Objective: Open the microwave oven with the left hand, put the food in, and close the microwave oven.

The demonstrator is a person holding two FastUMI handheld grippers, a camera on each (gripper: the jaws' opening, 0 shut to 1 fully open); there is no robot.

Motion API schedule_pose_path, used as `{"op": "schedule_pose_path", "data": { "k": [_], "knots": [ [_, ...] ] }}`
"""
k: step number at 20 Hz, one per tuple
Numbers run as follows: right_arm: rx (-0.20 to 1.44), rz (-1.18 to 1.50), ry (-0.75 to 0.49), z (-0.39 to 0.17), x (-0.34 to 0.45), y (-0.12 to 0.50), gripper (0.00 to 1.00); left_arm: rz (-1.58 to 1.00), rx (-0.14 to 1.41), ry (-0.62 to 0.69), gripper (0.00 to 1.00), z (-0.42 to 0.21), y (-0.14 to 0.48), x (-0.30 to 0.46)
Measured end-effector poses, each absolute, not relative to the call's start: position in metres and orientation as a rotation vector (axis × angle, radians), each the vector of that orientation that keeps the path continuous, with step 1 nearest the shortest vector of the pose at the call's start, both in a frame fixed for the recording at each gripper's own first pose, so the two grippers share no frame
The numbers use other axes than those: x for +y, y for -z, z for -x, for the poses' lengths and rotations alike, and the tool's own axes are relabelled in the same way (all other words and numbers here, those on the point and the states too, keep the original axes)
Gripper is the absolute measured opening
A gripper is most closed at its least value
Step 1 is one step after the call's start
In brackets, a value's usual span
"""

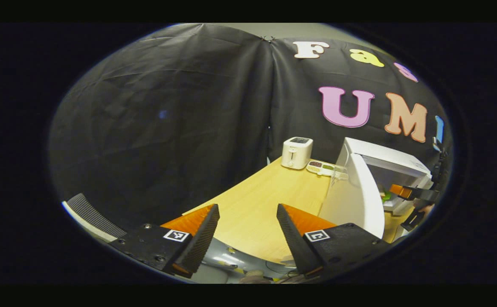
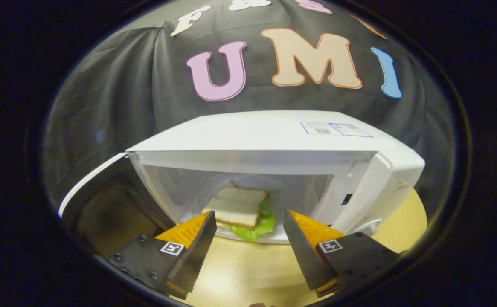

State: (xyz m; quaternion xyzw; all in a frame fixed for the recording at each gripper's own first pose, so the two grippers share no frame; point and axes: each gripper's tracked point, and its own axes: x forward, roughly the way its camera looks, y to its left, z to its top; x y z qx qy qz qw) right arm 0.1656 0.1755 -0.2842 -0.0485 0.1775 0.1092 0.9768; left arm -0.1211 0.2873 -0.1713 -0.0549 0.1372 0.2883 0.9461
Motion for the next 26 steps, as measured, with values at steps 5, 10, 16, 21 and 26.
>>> {"op": "schedule_pose_path", "data": {
  "k": [5,10,16,21,26],
  "knots": [
    [0.326,0.071,-0.208,-0.125,0.174,0.255,0.98,0.103,0.289,-0.477,0.71,0.111,0.175,0.276],
    [0.298,0.066,-0.158,-0.094,0.162,0.229,0.92,0.047,0.342,-0.335,0.32,0.105,0.183,0.261],
    [0.249,0.047,-0.070,-0.065,0.149,0.202,0.92,0.002,0.382,-0.182,0.02,0.101,0.193,0.240],
    [0.208,0.044,0.005,-0.042,0.135,0.181,0.92,-0.016,0.417,-0.047,0.01,0.101,0.202,0.217],
    [0.173,0.035,0.086,-0.022,0.117,0.161,0.92,-0.016,0.411,0.046,0.01,0.095,0.202,0.195]
  ]
}}
